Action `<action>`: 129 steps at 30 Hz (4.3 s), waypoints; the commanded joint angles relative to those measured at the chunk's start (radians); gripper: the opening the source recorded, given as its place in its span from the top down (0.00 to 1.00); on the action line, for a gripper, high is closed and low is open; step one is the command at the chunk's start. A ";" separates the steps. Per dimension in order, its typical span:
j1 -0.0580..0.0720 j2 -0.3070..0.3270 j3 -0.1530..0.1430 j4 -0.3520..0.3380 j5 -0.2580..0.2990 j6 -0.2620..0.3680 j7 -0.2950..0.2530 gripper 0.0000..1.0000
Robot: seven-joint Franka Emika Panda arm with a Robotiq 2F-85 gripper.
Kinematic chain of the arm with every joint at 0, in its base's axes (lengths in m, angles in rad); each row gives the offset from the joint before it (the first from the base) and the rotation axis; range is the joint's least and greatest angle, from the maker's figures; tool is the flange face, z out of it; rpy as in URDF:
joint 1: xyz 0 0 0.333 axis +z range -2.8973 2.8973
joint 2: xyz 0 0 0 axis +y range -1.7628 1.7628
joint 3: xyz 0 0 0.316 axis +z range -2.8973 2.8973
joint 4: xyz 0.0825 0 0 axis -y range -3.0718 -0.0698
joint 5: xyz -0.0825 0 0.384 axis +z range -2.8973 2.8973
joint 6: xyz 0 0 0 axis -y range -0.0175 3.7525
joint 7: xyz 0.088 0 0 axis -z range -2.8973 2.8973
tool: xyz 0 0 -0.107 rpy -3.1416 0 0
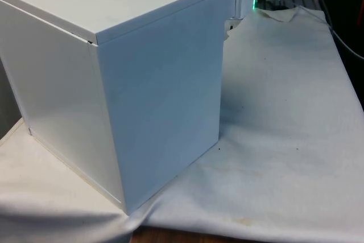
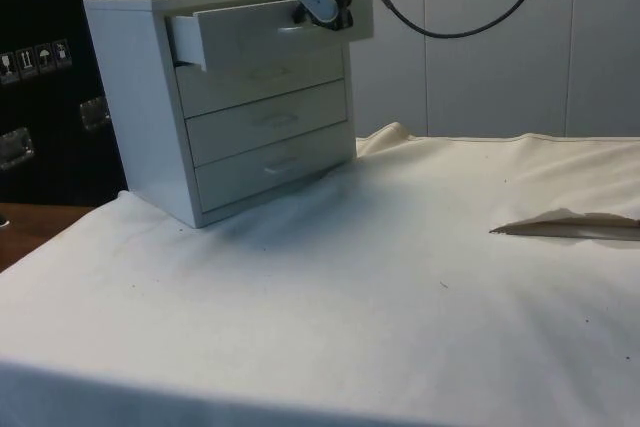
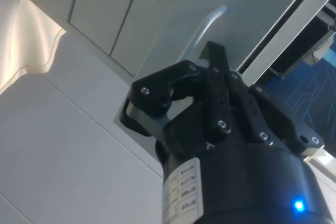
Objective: Open the drawer, then close it.
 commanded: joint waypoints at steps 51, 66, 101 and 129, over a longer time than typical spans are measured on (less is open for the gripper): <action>0.001 0.242 -0.172 0.226 -0.024 0.272 -0.002 1.00; -0.002 0.168 -0.123 0.187 -0.020 0.204 0.008 1.00; 0.000 -0.171 0.061 0.013 -0.014 -0.072 0.005 1.00; 0.004 -0.257 0.123 -0.046 -0.019 -0.147 0.046 0.60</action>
